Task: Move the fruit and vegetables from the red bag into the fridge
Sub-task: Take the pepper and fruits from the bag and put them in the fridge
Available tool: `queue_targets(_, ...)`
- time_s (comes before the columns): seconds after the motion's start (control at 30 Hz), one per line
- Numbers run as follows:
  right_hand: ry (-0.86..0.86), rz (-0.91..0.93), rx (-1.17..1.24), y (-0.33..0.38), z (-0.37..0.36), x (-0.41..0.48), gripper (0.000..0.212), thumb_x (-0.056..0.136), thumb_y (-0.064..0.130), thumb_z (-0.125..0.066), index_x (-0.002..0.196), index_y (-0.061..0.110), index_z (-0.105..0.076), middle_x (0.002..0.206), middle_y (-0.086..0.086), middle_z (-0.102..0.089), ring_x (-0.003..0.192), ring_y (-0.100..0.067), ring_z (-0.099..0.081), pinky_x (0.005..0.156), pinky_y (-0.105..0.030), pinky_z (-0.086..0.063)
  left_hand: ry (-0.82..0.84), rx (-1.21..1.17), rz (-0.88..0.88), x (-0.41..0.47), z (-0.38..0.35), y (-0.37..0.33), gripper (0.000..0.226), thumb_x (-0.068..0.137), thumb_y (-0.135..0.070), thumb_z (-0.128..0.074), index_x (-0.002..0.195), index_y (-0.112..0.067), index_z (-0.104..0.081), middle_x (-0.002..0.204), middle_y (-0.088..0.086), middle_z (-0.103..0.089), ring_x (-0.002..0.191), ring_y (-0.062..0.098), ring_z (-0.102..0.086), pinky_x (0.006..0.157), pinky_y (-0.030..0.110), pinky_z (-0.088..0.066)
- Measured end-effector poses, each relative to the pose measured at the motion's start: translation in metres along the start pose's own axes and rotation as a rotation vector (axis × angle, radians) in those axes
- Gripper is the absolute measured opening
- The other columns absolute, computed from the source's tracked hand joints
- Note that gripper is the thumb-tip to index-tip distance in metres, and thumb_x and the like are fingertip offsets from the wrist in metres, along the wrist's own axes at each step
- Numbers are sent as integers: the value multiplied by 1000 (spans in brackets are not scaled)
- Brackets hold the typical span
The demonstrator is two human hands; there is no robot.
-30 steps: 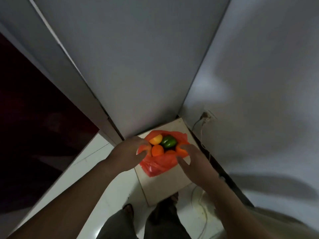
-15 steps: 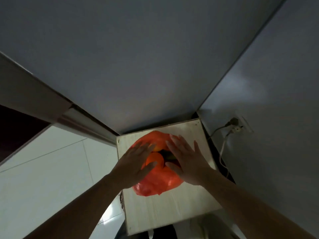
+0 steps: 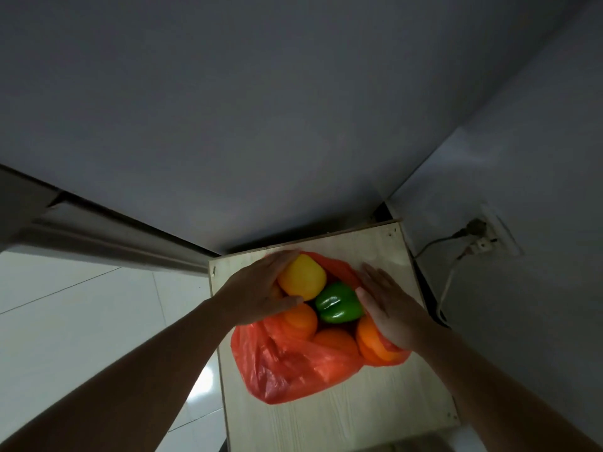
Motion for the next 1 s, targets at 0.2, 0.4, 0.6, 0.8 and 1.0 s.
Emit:
queue_targets(0.2,-412,302,-10,48,32,-32,64,95,56,-16,141,18,-37,147,-1,-39,135,-16,-33,107,-34,-31,-199,-70,36,-27,20,-11,70,79,-61,-54,139,-42,-24,145,-14,-34,123,8,-39,94,26,-40)
queue_targets(0.4,-264,385,-130,57,8,-42,64,93,61,-23,142,21,-32,147,-2,-37,129,-17,-42,101,-38,-43,-228,57,-51,-86,7,-33,66,80,-37,-67,135,-33,-31,131,1,-55,110,25,-60,83,31,-51)
queue_targets(0.6,-4,151,-11,11,-16,-45,82,71,85,-11,139,49,16,156,14,1,142,-8,-12,111,-37,-30,-88,158,85,-101,-17,16,91,73,-18,-74,144,-28,-18,146,6,-40,119,33,-55,88,43,-53)
queue_targets(0.8,-219,123,25,37,-18,-64,76,81,76,-19,144,33,-23,152,1,-26,135,-16,-33,103,-33,-36,-193,-104,225,-83,19,7,58,82,-16,-60,133,-38,-42,136,-9,-49,121,16,-47,93,25,-40)
queue_targets(1.0,-374,313,-94,92,3,-47,56,93,55,-25,132,21,-47,135,-3,-51,123,-20,-49,98,-44,-45,-339,75,155,-77,12,-35,47,80,-35,-48,127,-29,-52,129,-4,-55,120,23,-49,104,36,-24)
Point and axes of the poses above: each hand's wrist, its own x-axis towards the middle knuckle, its own z-axis out of the back of the hand, y = z × x, the point moved 6 cm from there along x, towards the middle knuckle
